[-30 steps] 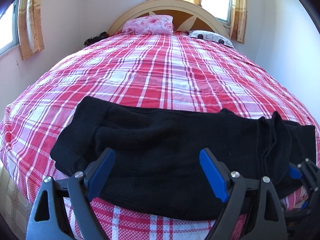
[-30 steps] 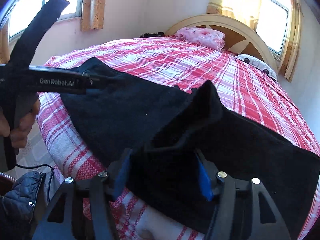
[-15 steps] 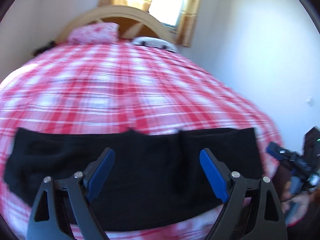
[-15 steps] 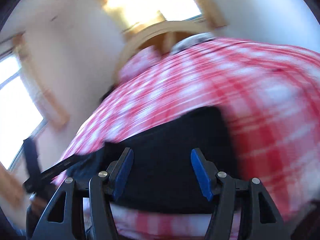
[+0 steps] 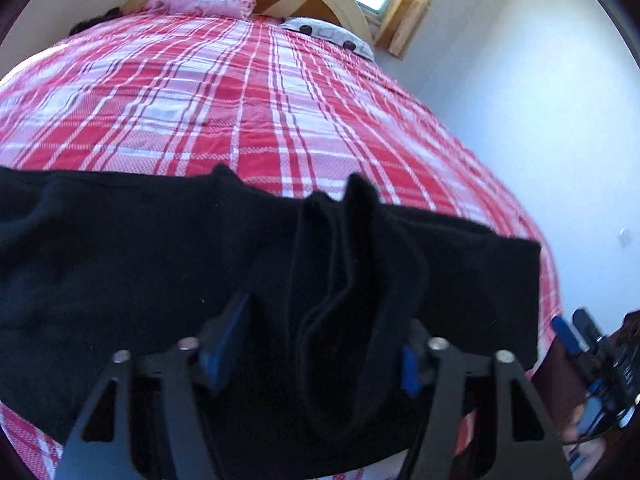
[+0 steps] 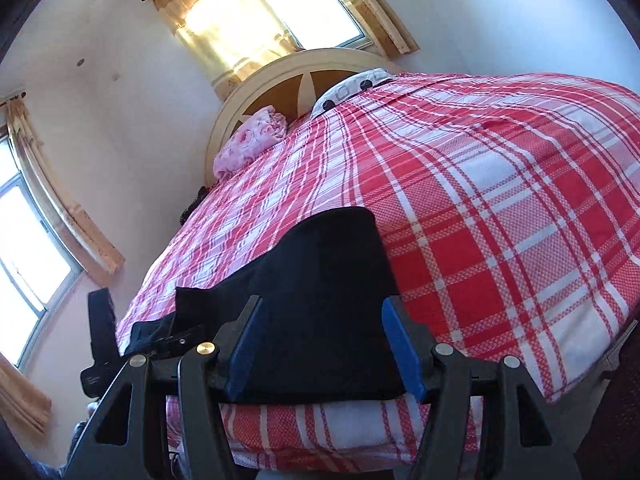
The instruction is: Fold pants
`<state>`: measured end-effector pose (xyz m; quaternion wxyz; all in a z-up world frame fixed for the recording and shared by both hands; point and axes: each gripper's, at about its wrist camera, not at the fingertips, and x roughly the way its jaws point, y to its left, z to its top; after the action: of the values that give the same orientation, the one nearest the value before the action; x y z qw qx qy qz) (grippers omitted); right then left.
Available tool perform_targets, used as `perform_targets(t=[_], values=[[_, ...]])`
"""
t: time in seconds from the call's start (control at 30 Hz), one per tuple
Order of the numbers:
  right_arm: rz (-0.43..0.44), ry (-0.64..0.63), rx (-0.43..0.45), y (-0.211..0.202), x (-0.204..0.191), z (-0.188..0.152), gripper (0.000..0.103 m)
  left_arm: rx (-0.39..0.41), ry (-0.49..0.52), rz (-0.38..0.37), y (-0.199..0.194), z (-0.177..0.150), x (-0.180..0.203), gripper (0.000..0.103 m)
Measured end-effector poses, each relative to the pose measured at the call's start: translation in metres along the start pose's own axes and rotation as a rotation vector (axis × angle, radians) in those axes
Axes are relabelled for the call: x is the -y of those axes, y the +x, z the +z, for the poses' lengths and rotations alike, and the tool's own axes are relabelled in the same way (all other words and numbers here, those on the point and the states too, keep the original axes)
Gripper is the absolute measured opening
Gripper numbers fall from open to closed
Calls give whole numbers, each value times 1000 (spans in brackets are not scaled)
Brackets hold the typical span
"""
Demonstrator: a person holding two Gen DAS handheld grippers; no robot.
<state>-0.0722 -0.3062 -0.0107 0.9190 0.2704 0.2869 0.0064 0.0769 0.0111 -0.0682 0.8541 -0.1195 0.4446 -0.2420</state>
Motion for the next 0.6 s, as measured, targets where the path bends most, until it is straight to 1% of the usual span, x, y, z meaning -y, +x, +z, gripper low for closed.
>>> perform_targets(t=[0.03,0.1,0.17,0.23,0.3,0.33,0.4,0.47,0.5,0.57,0.6], values=[[4,4,3,0,1,1,62,5,1,-9,-3,0,1,54],[14,21,8,-2,4,1,62,13,24,-30,-8,-1,9,37],[50,62,5,-2,10,1,62,17,19,-52,-10,-1,13,31],[93,98,3,-5,13,-1,62,5,-3,-113,-6,-1,13,27],[143,118,-7,-6,13,-2,62,-16,-32,-137,0,-1,10,18],[163,119,-14,-5,11,-4,62,-23,-49,-148,2,-1,9,16],[170,93,-35,-5,4,-8,62,-19,-73,-177,-2,1,7,13],[179,42,-73,-2,-7,-16,61,4,-90,-225,-14,9,10,12],[195,15,-100,0,-14,-24,47,21,-93,-257,-23,15,15,12],[268,-16,-179,10,-29,-40,27,49,-82,-309,-39,26,29,12],[292,-35,-201,14,-38,-47,26,63,-68,-326,-46,31,38,12]])
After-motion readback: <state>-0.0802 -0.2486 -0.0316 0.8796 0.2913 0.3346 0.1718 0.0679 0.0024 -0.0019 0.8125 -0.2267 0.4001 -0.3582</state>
